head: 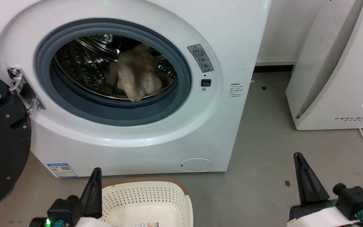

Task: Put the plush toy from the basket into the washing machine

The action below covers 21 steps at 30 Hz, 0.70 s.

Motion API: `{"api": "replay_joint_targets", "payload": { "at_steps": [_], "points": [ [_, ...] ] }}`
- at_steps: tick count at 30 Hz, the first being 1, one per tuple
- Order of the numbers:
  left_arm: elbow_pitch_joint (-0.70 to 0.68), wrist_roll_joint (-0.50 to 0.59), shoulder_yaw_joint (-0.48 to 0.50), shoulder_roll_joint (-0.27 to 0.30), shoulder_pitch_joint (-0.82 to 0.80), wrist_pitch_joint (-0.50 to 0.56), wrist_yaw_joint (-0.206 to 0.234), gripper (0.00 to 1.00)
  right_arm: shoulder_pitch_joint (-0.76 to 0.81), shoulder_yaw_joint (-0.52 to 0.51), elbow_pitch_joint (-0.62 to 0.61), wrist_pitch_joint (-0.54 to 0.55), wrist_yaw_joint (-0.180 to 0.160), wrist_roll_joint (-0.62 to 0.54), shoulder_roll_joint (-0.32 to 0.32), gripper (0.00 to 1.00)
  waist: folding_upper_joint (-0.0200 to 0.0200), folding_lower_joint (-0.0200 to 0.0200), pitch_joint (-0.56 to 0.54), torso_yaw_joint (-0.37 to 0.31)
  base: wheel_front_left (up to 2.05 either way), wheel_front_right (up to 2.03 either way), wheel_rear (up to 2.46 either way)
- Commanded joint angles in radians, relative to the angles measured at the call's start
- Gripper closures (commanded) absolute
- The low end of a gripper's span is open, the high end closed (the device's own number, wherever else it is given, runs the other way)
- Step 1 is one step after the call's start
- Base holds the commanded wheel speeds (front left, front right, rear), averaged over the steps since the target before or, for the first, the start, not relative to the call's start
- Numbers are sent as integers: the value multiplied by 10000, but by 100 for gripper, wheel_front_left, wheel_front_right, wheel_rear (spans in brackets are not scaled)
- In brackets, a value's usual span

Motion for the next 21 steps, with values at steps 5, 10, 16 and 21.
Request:
{"api": "replay_joint_targets", "payload": {
  "at_steps": [5,10,16,21],
  "points": [
    [-47,255,153,-127,-139,154,-102,100,-79,-41,-18,163,-2,-118,-1,100,-1,0,-20,17,0,0,0],
    [-57,394,240,-211,-168,256,-166,100,-95,-55,-21,265,-2,-191,-1,100,-1,0,-37,31,0,0,0],
    [-69,563,345,-314,-202,378,-242,100,-115,-71,-26,387,-3,-279,-1,100,-1,0,-58,48,0,0,0],
    [-79,704,433,-399,-231,480,-306,100,-132,-85,-29,490,-3,-352,-1,100,-1,0,-76,63,0,0,0]
  ]
}}
